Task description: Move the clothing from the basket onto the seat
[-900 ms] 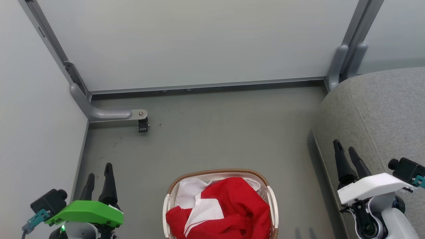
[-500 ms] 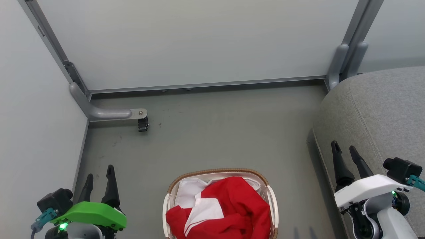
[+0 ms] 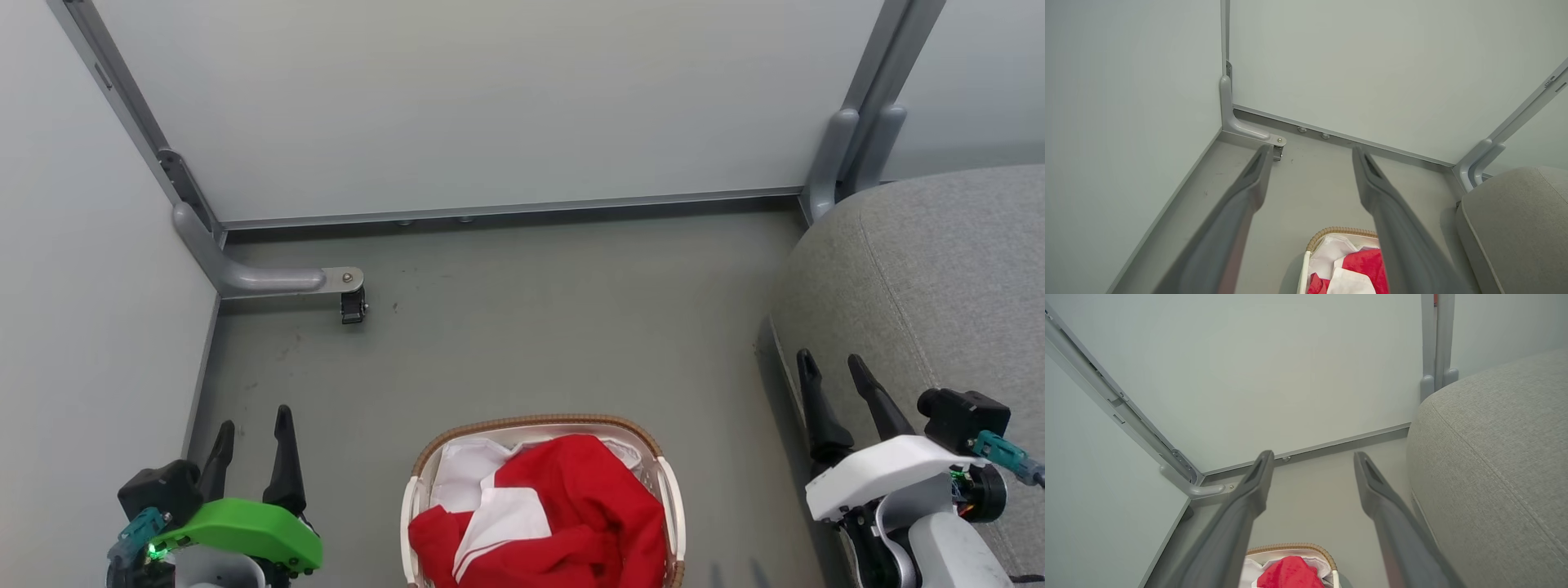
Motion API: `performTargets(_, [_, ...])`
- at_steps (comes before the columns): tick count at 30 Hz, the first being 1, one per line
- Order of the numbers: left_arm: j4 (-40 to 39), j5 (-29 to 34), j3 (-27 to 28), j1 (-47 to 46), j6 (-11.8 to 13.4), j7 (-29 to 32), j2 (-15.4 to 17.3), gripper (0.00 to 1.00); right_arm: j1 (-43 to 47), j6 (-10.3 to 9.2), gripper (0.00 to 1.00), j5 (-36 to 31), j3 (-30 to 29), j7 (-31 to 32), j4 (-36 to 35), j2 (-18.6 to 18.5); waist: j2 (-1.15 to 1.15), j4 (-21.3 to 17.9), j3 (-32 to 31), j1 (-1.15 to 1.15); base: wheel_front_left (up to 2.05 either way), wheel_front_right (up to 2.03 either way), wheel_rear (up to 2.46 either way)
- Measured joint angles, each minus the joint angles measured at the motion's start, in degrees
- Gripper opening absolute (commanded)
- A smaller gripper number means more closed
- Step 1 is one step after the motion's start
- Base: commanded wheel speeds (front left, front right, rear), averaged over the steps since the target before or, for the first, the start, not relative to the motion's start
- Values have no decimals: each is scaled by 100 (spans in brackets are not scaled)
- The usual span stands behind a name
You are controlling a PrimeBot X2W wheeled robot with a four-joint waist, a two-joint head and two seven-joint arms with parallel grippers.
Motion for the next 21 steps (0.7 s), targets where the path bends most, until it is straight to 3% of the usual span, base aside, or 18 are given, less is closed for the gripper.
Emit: performTargets(21, [91, 967, -48, 81, -9, -265, -104, 100, 98, 1, 100, -1018, 94, -276, 48, 57, 0, 10, -16, 0, 0, 0, 0])
